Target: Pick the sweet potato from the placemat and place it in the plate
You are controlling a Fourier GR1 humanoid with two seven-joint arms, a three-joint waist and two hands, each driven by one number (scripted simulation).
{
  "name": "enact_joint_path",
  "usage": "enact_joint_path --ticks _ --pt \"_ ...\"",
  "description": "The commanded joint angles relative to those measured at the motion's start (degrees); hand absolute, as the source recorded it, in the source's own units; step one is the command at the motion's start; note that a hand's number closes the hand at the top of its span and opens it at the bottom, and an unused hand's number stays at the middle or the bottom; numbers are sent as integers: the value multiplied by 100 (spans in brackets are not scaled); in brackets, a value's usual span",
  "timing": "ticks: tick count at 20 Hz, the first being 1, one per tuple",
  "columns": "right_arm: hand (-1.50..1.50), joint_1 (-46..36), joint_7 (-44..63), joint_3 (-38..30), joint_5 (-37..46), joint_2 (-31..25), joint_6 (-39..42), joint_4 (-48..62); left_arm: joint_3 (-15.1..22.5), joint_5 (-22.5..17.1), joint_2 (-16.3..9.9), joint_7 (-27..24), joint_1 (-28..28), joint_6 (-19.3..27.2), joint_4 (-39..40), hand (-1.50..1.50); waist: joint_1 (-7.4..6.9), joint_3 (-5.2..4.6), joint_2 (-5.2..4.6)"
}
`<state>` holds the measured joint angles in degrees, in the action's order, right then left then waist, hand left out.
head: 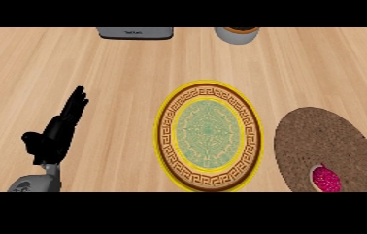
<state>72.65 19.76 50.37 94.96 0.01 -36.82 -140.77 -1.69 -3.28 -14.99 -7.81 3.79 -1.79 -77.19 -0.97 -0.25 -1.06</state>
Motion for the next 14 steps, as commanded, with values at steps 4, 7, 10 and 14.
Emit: enact_joint_path --ticks 4,7,10,14 --pt "150 -1833 1331 -7 596 -1 762 434 -18 -49 5 221 252 -38 -42 0 -134 12 -49" --pt "150 -2617 1910 158 858 -1 1199 640 -91 -18 -71 -120 354 -168 367 0 -80 -1 -61" --pt "150 -3453 2587 -70 669 -3 1400 1182 222 159 165 -4 65 -7 -31 0 -217 10 -57" --pt "150 -4892 3436 -429 186 -6 1768 1812 157 86 178 50 171 -11 -56 0 -236 16 -39"
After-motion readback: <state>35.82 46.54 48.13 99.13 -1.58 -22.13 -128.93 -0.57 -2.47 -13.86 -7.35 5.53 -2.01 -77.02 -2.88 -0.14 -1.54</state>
